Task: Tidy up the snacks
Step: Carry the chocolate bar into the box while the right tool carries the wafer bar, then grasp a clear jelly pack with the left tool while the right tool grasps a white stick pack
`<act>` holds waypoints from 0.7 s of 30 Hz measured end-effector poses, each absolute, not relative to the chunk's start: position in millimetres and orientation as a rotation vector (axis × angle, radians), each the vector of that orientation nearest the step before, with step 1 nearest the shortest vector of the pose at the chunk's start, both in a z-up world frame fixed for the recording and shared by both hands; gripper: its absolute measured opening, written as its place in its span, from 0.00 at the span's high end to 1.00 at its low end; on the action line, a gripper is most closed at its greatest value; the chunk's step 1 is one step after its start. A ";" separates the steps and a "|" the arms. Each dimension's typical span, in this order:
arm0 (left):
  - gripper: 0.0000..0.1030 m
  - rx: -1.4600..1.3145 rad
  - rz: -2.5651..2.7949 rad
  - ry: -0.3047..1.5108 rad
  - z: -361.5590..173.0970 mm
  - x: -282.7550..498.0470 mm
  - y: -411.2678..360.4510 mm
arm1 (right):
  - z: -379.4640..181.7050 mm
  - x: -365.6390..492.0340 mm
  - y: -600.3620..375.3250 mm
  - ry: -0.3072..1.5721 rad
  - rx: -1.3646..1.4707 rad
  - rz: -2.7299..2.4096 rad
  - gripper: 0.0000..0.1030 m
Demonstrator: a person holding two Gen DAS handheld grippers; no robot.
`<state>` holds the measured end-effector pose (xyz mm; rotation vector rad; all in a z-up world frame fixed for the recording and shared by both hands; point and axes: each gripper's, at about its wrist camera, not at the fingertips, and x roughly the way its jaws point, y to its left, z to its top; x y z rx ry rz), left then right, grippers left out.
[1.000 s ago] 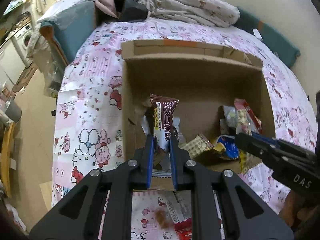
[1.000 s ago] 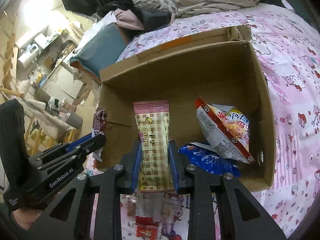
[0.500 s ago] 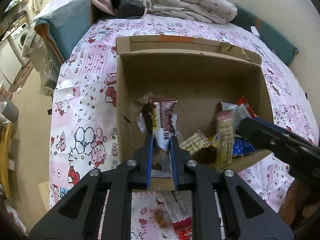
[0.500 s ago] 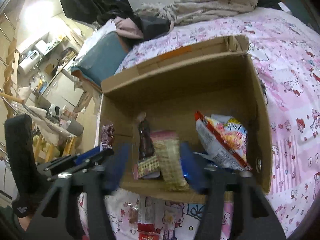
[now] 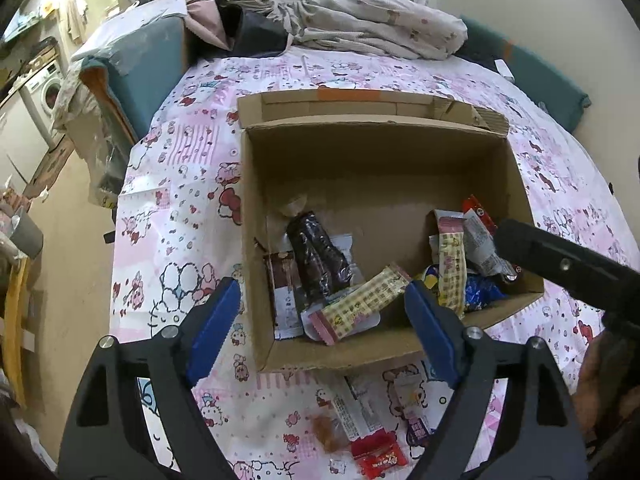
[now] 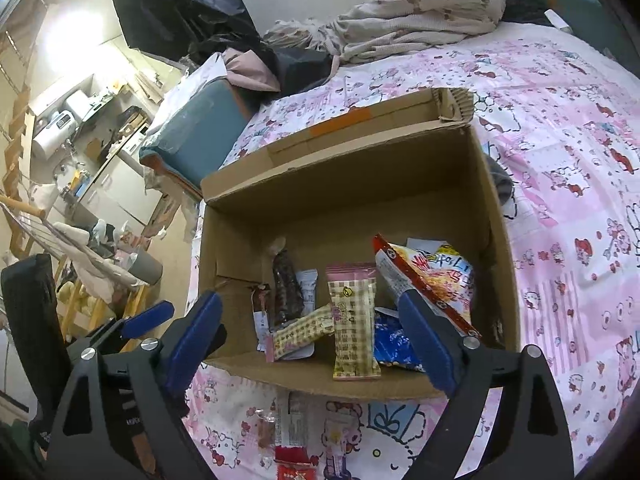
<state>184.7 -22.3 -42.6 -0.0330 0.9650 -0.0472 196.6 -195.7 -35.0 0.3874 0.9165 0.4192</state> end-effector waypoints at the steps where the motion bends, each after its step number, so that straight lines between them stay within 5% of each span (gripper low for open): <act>1: 0.21 -0.039 -0.044 0.962 -41.1 181.7 -20.0 | -33.9 193.7 -196.7 0.914 0.385 0.414 0.11; 21: 0.21 -0.200 0.114 1.036 -49.3 127.5 38.0 | -49.6 138.8 -229.1 1.032 0.477 0.278 0.11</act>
